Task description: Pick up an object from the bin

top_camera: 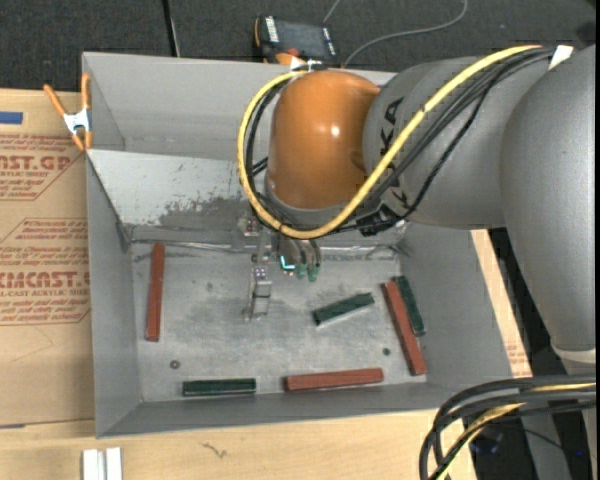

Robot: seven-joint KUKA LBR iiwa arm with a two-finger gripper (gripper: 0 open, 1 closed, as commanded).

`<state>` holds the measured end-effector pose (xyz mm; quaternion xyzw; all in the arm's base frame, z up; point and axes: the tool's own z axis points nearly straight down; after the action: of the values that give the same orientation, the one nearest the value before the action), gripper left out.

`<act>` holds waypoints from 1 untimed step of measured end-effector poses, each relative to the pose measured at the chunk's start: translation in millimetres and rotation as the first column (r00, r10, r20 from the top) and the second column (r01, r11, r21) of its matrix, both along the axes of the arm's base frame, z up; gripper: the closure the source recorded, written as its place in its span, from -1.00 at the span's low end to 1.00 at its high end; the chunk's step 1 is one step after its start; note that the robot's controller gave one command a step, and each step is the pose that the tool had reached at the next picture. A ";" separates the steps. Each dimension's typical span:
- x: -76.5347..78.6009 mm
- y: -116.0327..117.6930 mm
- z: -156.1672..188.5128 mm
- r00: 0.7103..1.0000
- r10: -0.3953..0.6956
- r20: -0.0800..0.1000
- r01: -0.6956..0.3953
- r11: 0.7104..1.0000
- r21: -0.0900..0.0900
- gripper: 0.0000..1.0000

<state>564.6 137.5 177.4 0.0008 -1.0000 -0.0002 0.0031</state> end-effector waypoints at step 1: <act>6.2 -122.4 -92.1 0.989 0.148 0.002 -0.148 0.989 -0.003 -1.00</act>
Offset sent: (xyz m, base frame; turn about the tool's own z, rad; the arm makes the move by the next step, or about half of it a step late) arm 0.0076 -0.1178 -0.0884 -0.1539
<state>570.8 15.1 85.3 0.0750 -0.9972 0.0014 0.0022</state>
